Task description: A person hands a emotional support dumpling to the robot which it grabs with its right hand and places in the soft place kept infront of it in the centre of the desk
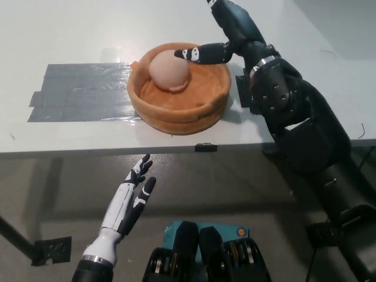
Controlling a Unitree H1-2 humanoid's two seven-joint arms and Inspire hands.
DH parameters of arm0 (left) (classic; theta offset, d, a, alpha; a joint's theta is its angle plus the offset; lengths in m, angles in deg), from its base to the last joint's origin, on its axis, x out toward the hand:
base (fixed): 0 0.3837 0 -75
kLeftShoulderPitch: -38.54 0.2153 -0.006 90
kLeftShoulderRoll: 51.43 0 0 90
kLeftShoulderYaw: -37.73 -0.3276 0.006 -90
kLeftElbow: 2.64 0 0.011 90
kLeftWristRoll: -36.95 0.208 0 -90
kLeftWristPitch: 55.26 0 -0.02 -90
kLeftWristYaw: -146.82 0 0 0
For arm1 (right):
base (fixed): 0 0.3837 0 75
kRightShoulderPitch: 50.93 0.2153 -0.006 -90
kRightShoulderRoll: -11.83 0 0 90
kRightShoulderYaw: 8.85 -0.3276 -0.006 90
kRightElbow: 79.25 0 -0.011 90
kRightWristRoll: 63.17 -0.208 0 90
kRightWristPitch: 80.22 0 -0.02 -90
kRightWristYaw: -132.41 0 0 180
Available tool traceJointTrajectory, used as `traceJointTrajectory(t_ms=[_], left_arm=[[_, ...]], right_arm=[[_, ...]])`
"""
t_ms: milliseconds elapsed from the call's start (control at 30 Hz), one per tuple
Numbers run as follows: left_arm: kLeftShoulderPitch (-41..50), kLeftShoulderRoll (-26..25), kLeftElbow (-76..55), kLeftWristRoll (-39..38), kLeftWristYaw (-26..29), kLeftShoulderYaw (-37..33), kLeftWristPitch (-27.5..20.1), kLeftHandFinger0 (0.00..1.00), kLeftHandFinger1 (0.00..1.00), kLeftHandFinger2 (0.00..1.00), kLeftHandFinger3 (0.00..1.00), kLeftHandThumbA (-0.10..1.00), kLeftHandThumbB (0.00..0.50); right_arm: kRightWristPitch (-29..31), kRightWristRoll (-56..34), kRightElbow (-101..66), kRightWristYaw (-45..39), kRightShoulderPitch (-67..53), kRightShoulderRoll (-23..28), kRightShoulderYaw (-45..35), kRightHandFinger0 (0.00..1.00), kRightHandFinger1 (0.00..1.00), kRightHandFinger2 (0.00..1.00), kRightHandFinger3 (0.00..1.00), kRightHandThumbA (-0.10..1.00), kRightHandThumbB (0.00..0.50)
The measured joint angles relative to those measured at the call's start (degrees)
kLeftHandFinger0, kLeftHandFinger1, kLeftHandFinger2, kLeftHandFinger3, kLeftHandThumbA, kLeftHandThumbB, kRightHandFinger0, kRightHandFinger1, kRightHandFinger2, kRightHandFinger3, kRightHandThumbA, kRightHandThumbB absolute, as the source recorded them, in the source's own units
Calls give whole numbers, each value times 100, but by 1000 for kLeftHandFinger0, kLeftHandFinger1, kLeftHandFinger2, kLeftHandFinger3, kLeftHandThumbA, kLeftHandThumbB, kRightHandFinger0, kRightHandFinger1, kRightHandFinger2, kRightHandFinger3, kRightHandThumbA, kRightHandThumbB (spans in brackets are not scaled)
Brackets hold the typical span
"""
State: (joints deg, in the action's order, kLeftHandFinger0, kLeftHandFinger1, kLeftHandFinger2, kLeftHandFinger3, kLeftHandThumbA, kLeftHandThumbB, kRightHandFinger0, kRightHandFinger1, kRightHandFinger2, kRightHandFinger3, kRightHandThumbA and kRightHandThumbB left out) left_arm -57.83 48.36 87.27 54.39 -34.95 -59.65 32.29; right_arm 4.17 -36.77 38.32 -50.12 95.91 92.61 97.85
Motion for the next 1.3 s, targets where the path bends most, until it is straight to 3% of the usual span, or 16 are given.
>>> traceJointTrajectory(t_ms=[133, 233, 300, 500, 600, 667, 700, 833, 867, 900, 1000, 1033, 1100, 1233, 1300], left_arm=[[-23, -3, 4, -4, 0, -5, -1, 1000, 1000, 1000, 1000, 1000, 0], [-36, -11, 7, -2, 1, -4, -2, 1000, 1000, 1000, 1000, 1000, 0], [-37, -14, 14, -2, 1, -3, -2, 1000, 1000, 1000, 1000, 1000, 0], [-44, -29, 39, -1, 1, 0, -1, 1000, 1000, 1000, 1000, 1000, 0], [-47, -39, 41, -2, 1, 3, -1, 1000, 1000, 1000, 1000, 1000, 0], [-56, -44, 41, -2, 1, 5, -2, 1000, 1000, 1000, 1000, 1000, 0], [-59, -52, 42, -4, 2, 11, -4, 1000, 1000, 1000, 1000, 1000, 0], [-58, -103, 54, -4, 3, 18, -8, 1000, 1000, 1000, 1000, 1000, 0], [-58, -100, 54, -3, 2, 16, -8, 1000, 1000, 1000, 1000, 1000, 0], [-58, -91, 54, -3, 2, 6, -8, 1000, 1000, 1000, 1000, 1000, 0], [-53, -83, 54, -1, 4, 0, -9, 1000, 1000, 1000, 1000, 1000, 0], [-52, -84, 54, -1, 4, 1, -9, 1000, 1000, 1000, 1000, 1000, 0], [-50, -87, 55, -5, 4, 10, -11, 1000, 1000, 1000, 1000, 1000, 0], [-51, -89, 54, -7, 5, 20, -15, 1000, 1000, 1000, 1000, 1000, 4], [-52, -89, 54, -7, 5, 25, -15, 1000, 1000, 1000, 1000, 1000, 6]], right_arm=[[-100, -53, -686, -83, -391, 50, -89, 1000, 1000, 1000, 1000, 1000, 468], [-120, -59, -1254, -114, -759, 109, -136, 1000, 1000, 1000, 1000, 1000, 476], [-144, -58, -1640, -148, -1057, 170, -166, 1000, 1000, 1000, 1000, 1000, 442], [-188, -57, -3012, -180, -2275, 365, -285, 1000, 1000, 1000, 1000, 1000, 465], [-169, -83, -3662, -178, -2996, 439, -380, 1000, 1000, 1000, 1000, 1000, 453], [-96, -140, -4048, -171, -3510, 487, -502, 1000, 1000, 1000, 1000, 1000, 417], [-35, -176, -4220, -163, -3821, 526, -579, 1000, 1000, 1000, 1000, 1000, 374], [115, -289, -4156, -152, -4539, 613, -774, 1000, 1000, 1000, 1000, 1000, 346], [146, -306, -4057, -152, -4627, 616, -814, 1000, 1000, 1000, 1000, 1000, 274], [180, -334, -3921, -152, -4690, 615, -856, 1000, 1000, 1000, 1000, 1000, 310], [291, -419, -3565, -151, -4734, 607, -899, 1000, 1000, 1000, 1000, 1000, 311], [336, -433, -3387, -150, -4730, 604, -896, 1000, 1000, 1000, 1000, 1000, 333], [428, -438, -3020, -150, -4714, 596, -865, 1000, 1000, 1000, 1000, 1000, 336], [539, -421, -2619, -151, -4694, 592, -775, 1000, 1000, 1000, 1000, 1000, 291], [601, -416, -2409, -151, -4665, 592, -715, 1000, 1000, 1000, 1000, 1000, 315]])
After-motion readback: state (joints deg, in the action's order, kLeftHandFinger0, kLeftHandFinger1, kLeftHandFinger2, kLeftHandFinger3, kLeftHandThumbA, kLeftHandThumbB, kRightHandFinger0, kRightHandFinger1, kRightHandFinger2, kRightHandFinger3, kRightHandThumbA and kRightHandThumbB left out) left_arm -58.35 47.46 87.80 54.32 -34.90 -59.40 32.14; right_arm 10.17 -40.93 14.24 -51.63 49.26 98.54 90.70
